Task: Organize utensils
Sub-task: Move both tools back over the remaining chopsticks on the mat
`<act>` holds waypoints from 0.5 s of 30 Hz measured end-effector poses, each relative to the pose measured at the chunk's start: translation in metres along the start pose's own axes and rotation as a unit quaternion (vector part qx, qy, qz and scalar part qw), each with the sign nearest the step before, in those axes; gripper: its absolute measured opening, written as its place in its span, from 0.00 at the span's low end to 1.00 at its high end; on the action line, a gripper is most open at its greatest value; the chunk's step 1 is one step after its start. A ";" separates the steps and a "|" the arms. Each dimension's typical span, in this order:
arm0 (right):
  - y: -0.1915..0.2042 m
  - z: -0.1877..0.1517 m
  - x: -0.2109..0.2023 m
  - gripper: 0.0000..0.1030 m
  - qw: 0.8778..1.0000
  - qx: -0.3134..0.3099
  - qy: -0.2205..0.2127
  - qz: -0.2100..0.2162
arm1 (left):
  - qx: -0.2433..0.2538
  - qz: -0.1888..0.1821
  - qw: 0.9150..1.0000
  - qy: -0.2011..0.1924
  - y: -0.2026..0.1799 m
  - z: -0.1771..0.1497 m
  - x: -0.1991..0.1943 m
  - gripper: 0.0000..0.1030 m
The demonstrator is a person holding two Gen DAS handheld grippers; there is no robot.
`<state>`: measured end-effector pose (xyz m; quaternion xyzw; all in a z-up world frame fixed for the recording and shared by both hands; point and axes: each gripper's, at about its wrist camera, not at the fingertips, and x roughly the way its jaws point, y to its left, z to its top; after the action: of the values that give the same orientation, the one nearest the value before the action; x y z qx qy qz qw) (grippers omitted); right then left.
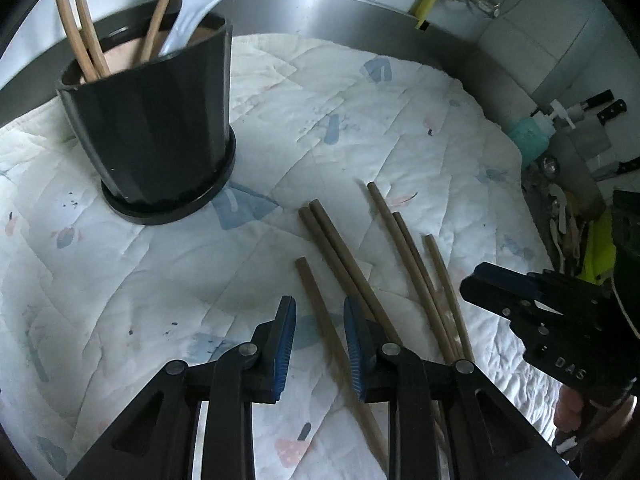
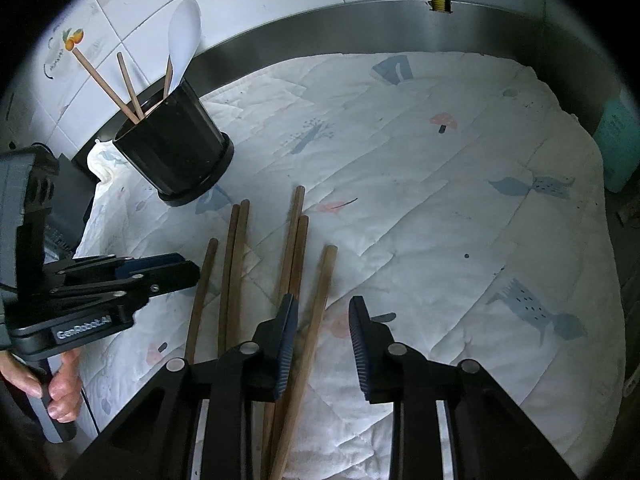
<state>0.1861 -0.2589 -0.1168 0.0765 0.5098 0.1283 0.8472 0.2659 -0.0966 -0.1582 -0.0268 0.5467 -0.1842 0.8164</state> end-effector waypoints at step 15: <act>0.001 0.003 0.004 0.29 1.000 0.000 0.004 0.001 | 0.008 0.043 0.999 0.007 -0.009 0.006 0.026 0.12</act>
<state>0.1905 -0.2569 -0.1179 0.0769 0.5133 0.1293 0.8449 0.2775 -0.1141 -0.1761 0.0040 0.5517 -0.1534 0.8198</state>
